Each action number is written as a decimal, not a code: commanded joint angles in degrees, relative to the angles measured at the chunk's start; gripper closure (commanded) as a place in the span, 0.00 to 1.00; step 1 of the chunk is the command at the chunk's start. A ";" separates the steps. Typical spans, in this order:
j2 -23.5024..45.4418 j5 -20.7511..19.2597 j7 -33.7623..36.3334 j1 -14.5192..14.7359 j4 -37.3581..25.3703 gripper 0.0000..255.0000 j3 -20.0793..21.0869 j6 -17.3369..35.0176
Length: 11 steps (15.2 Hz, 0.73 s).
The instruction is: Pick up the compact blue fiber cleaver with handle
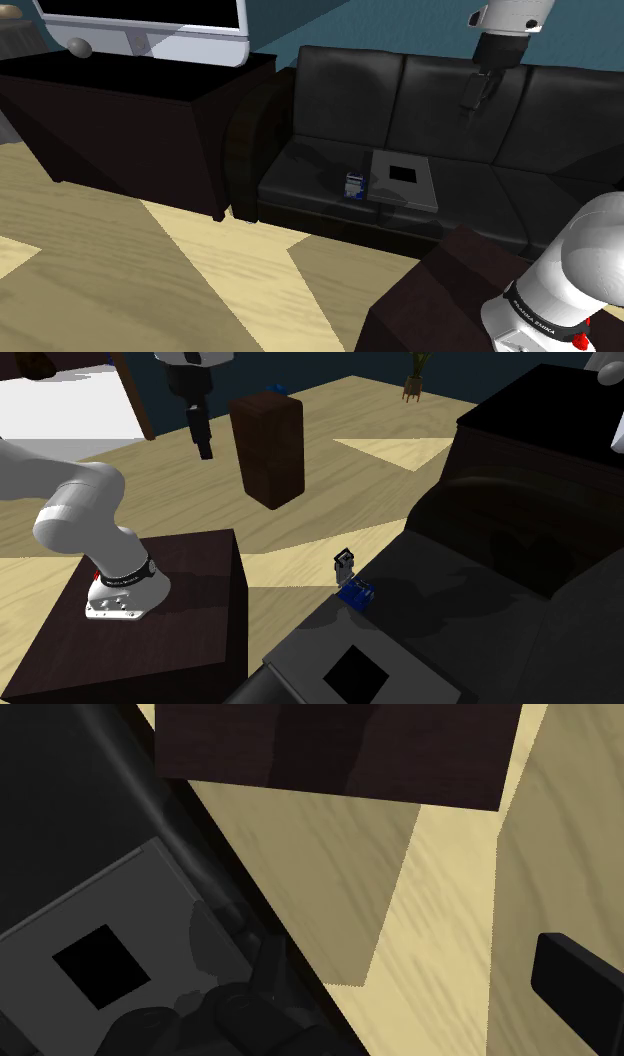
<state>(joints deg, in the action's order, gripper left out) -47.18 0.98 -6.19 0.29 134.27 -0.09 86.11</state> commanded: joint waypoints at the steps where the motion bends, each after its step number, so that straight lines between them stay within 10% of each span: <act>1: 0.00 0.00 0.00 0.00 0.00 0.00 0.00 0.00; 11: 9.90 -3.50 -4.95 0.10 10.11 0.00 -1.64 23.58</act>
<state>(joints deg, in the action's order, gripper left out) -38.44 -2.08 -10.51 0.45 143.75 -1.44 107.30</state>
